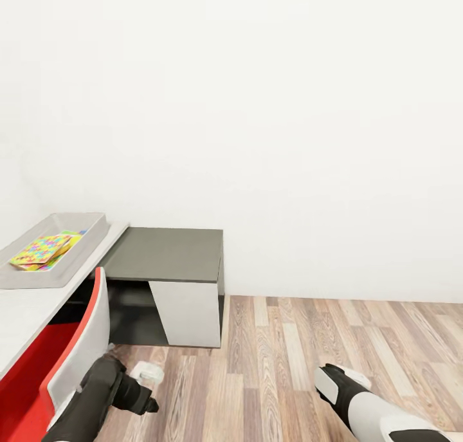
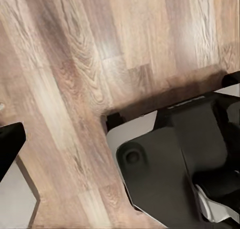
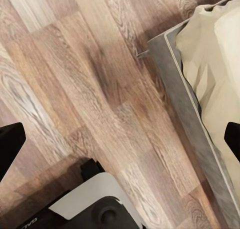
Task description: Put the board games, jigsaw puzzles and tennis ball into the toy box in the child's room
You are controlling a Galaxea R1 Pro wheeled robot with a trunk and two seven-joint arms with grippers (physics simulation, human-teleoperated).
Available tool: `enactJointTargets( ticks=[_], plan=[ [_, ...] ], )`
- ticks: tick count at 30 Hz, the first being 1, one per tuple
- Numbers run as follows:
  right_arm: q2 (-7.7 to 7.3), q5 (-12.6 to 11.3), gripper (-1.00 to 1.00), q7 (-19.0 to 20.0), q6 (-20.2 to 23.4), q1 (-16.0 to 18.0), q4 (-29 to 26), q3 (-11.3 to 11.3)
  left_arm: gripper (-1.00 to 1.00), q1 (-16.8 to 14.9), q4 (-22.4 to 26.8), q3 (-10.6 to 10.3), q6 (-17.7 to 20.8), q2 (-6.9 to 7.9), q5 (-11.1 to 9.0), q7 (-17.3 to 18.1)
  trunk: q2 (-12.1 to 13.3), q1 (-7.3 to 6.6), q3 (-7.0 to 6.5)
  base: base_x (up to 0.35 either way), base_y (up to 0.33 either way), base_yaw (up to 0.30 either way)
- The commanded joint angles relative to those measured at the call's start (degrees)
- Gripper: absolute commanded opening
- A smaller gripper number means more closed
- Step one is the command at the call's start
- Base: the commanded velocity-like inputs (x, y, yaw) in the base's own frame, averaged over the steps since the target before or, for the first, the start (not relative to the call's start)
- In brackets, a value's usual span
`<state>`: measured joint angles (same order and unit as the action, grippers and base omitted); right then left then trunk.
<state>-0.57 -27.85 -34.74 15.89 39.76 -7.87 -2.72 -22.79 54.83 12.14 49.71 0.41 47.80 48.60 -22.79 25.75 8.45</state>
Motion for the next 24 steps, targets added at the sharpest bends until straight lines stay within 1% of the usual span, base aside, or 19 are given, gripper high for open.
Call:
enactJointTargets(
  ticks=[1, 2, 3, 5, 6, 7, 8, 9, 10, 11, 13, 14, 16, 18, 20, 22, 24],
  plan=[
    [0.08, -0.10, 1.00, -0.24, 0.57, 0.00, -0.13, -0.32, 1.00, -0.06, -2.68, 2.02, -2.05, -0.55, -0.01, -3.40, -0.13, 0.03, 0.12, 0.000, 0.000, 0.000],
    [0.13, -0.10, 1.00, -0.24, 0.54, -0.01, -0.13, -0.33, 1.00, -0.06, -4.03, 3.05, -3.21, -0.84, -0.32, -5.51, -0.13, 0.03, 0.12, 0.000, 0.000, 0.000],
    [0.21, -0.10, 1.00, -0.24, 0.51, -0.02, -0.13, -0.34, 1.00, -0.06, -6.68, 5.13, -5.84, -1.36, -1.05, -10.00, -0.13, 0.03, 0.12, 0.000, 0.000, 0.000],
    [0.58, -0.08, 1.00, -0.24, 0.48, -0.03, -0.13, -0.34, 1.00, -0.06, -12.05, 9.17, -12.31, -1.94, -3.04, -19.69, -0.13, 0.03, 0.12, 0.000, 0.000, 0.000],
    [0.70, -0.07, 1.00, -0.24, 0.47, -0.03, -0.13, -0.34, 1.00, -0.06, -13.46, 10.20, -14.11, -2.01, -3.71, -22.13, -0.13, 0.03, 0.12, 0.000, 0.000, 0.000],
    [1.03, -0.05, 1.00, -0.24, 0.46, -0.03, -0.10, -0.38, 1.00, -0.06, -16.49, 12.33, -17.83, -2.07, -5.35, -26.83, -0.13, 0.03, 0.12, 0.000, 0.000, 0.000],
    [1.29, -0.02, 1.00, -0.24, 0.46, -0.03, -0.09, -0.39, 1.00, -0.06, -18.13, 13.41, -19.67, -2.09, -6.28, -29.06, -0.13, 0.03, 0.12, 0.000, 0.000, 0.000],
    [2.02, 0.23, 1.00, -0.24, 0.46, -0.03, -0.08, -0.41, 1.00, -0.06, -21.58, 15.45, -23.33, -2.04, -8.14, -33.26, -0.13, 0.03, 0.12, 0.000, 0.000, 0.000],
    [2.43, 0.48, 1.00, -0.24, 0.46, -0.03, -0.08, -0.42, 1.00, -0.06, -23.39, 16.35, -25.12, -1.99, -8.99, -35.22, -0.13, 0.03, 0.12, 0.000, 0.000, 0.000],
    [3.27, 1.27, 1.00, -0.24, 0.46, -0.05, -0.06, -0.43, 1.00, -0.09, -26.98, 17.77, -28.62, -1.93, -10.35, -38.87, -0.13, 0.03, 0.12, 0.000, 0.000, 0.000],
    [4.88, 3.87, 1.00, -0.24, 0.47, -0.44, 0.01, -0.41, 1.00, -0.10, -32.89, 19.43, -35.22, -1.75, -11.82, -45.15, -0.13, 0.03, 0.12, 0.000, 0.000, 0.000],
    [5.23, 4.59, 1.00, -0.24, 0.49, -0.64, 0.05, -0.40, 1.00, -0.11, -33.97, 19.65, -36.66, -1.73, -12.02, -46.51, -0.13, 0.03, 0.12, 0.000, 0.000, 0.000],
    [6.58, 6.69, 1.00, -0.24, 0.50, -1.85, 0.17, -0.37, 1.00, -0.12, -36.67, 20.18, -41.18, -1.68, -12.49, -51.23, -0.13, 0.03, 0.12, 0.000, 0.000, 0.000],
    [7.54, 7.80, 1.00, -0.24, 0.38, -3.63, 0.30, -0.31, 1.00, -0.11, -37.83, 20.36, -43.66, -1.63, -12.69, -54.58, -0.13, 0.03, 0.12, 0.000, 0.000, 0.000],
    [7.75, 8.19, 1.00, -0.24, -0.45, -5.15, 0.35, -0.29, 1.00, -0.09, -38.38, 20.38, -44.51, -1.60, -12.68, -55.87, -0.13, 0.03, 0.12, 0.000, 0.000, 0.000],
    [7.81, 8.36, 1.00, -0.28, -2.75, -6.41, 0.37, -0.28, 1.00, -0.06, -39.31, 20.38, -44.92, -1.58, -12.62, -56.53, -0.13, 0.03, 0.12, 0.000, 0.000, 0.000],
    [7.99, 8.25, 1.00, -0.31, -6.95, -7.78, 0.76, -0.26, 1.00, 0.24, -41.70, 20.36, -45.18, -1.57, -12.36, -56.93, -0.13, 0.03, 0.12, 0.000, 0.000, 0.000]
  ],
)
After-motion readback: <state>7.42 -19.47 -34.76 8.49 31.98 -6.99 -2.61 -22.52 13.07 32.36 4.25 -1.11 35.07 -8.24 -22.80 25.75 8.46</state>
